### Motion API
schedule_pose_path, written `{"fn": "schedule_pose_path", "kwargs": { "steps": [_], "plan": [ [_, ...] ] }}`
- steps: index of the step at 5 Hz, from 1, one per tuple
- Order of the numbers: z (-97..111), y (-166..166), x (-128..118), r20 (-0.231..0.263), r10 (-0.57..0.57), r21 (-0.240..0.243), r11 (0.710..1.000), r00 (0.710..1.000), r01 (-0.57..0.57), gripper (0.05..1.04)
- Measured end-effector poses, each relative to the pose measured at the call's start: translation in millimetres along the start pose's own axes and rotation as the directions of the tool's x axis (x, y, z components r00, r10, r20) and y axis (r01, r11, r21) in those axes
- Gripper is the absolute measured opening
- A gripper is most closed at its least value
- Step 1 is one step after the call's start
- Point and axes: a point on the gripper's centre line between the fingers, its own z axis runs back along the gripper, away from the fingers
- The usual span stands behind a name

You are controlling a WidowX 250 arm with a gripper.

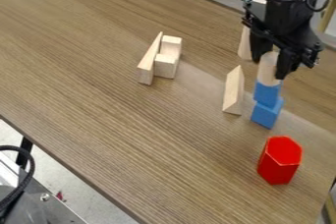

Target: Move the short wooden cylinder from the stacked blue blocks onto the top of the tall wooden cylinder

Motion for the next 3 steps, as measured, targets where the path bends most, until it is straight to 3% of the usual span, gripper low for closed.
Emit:
{"fn": "schedule_pose_path", "kwargs": {
  "steps": [1,3],
  "plan": [
    [0,-2,0,0.002,0.005,-0.013,1.0,1.0,-0.005,0.527],
    [29,18,27,0.1,0.033,-0.001,0.999,0.994,-0.033,0.527]
  ]
}}
